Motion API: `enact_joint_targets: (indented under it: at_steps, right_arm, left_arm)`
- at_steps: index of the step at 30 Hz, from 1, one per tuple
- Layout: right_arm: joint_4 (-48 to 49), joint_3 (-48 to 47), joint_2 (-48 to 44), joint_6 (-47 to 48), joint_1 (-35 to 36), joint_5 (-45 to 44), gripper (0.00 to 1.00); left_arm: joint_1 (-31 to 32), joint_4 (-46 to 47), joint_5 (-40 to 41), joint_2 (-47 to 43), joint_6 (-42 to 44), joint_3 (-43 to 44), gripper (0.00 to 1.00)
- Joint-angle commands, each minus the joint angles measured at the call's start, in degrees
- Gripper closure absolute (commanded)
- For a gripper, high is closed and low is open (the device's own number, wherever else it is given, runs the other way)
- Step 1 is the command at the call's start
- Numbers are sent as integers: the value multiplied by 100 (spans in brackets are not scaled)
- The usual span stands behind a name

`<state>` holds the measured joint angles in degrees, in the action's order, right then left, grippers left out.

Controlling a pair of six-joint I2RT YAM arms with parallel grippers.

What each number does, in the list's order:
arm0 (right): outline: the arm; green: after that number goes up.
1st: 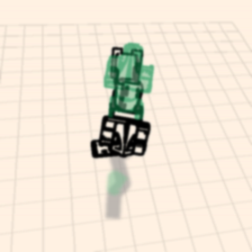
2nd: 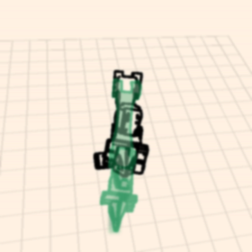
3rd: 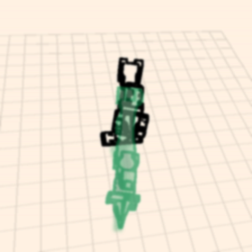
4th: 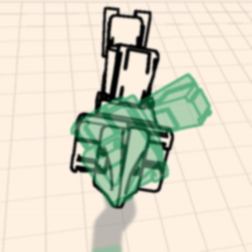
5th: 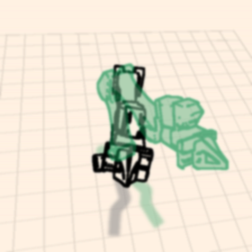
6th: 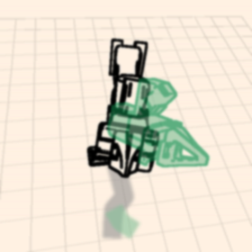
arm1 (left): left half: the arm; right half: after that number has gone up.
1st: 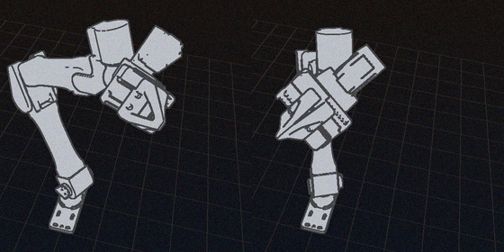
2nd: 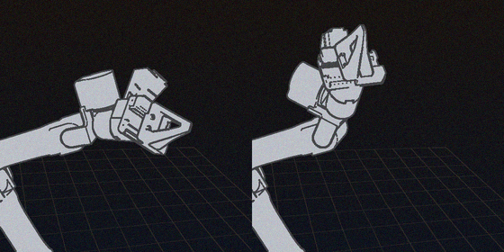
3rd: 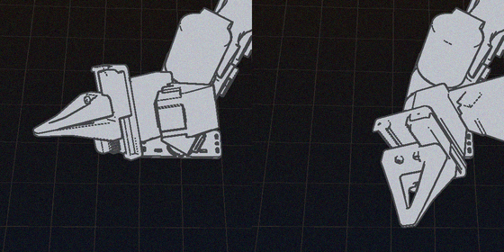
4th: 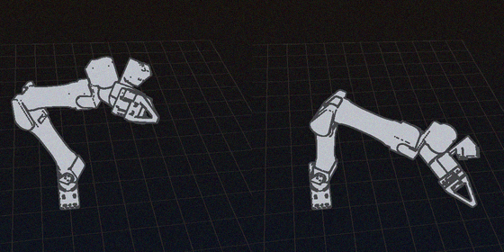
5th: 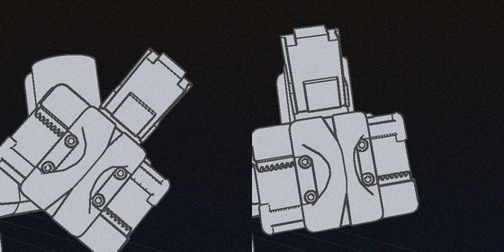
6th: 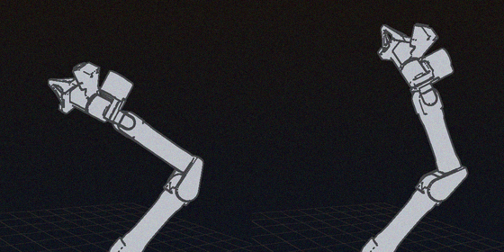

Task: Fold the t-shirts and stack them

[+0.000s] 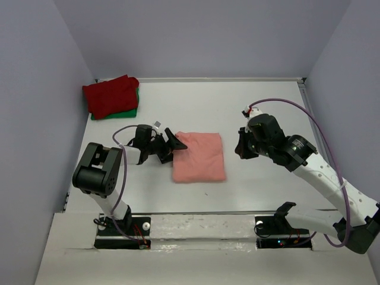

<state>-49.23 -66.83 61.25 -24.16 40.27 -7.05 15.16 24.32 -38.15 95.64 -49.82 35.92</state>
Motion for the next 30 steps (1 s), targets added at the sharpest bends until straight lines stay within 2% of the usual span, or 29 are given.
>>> enact_joint_targets:
  at_steps: [1,6,11,20,27,30]
  right_arm:
    - [71,-348,-26,61,51,-25,100]
    - [186,-313,53,-1,51,142,100]
    - [291,-199,80,-45,51,274,100]
    - [291,-190,-26,-27,51,221,100]
    - [441,-111,-8,-71,51,380,100]
    - [502,-85,-26,-71,51,415,100]
  left_arm:
    - [259,-612,220,298,52,-515,5]
    - [277,-700,273,228,148,-595,9]
    - [286,-1411,940,52,490,-349,9]
    - [505,-2545,1881,-334,544,-15,11]
    - [936,-2678,2057,-888,78,-357,11]
    - [1050,-2608,2014,-854,25,-419,11]
